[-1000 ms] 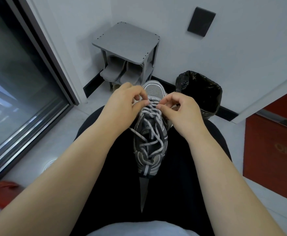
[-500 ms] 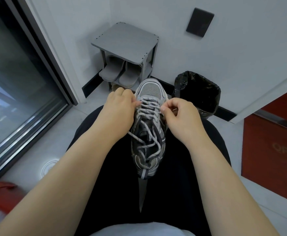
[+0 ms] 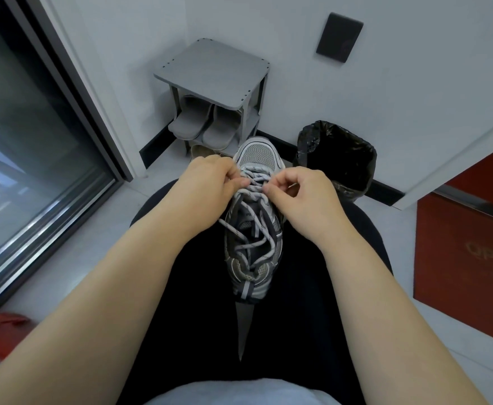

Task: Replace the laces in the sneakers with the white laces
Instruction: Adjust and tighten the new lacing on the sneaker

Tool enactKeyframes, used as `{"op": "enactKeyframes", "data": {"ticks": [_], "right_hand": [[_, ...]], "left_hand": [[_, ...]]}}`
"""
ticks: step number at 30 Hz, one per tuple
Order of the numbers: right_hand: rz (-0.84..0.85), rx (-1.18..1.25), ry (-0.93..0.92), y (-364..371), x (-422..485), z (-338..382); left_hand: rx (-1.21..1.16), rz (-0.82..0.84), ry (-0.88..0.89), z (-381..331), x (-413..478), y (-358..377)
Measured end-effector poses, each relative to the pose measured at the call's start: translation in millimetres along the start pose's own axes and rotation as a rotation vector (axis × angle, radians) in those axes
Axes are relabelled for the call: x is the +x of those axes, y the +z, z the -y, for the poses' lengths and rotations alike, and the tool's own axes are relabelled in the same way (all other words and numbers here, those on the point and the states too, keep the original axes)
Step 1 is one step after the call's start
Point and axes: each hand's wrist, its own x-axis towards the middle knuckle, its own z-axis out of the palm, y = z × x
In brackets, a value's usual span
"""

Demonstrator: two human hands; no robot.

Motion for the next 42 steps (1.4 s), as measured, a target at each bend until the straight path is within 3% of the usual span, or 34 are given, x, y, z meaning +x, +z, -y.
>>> {"op": "enactKeyframes", "data": {"ticks": [6,10,13,22,27,30,33,37,42], "right_hand": [[-0.017,-0.022,0.029,-2.2,-7.7,-5.0],[-0.025,0.042,-0.017,-3.0,-7.2,-1.3],[0.027,0.114,-0.071,-1.8,-9.9,2.6],[0.020,-0.060,-0.113,3.1,-11.2,5.6],[-0.020,-0.011,-0.097,1.0,-15.8,1.6],[0.050,0.050,-0.133,-2.2,-18.7,3.9],[0.156,-0.070,-0.159,-5.5,-24.0,5.7],[0.061,-0.281,-0.267,-5.4,-30.5,7.6],[0.045,-0.664,-0.342,-4.1,-35.5,6.8]], "left_hand": [[0.029,-0.124,0.007,1.3,-13.1,4.7],[-0.067,-0.121,-0.014,-2.7,-12.8,1.2],[-0.173,-0.129,0.071,-4.4,-16.5,-5.4],[-0.020,-0.044,0.107,3.6,-15.5,-3.4],[-0.047,-0.105,0.068,6.7,-22.2,-3.4],[-0.124,-0.093,0.110,4.0,-24.2,-7.3],[-0.130,-0.051,0.205,3.0,-28.3,-6.7],[-0.124,-0.067,0.240,3.7,-28.3,-2.4],[0.045,-0.113,0.295,8.2,-29.4,0.3]]}}
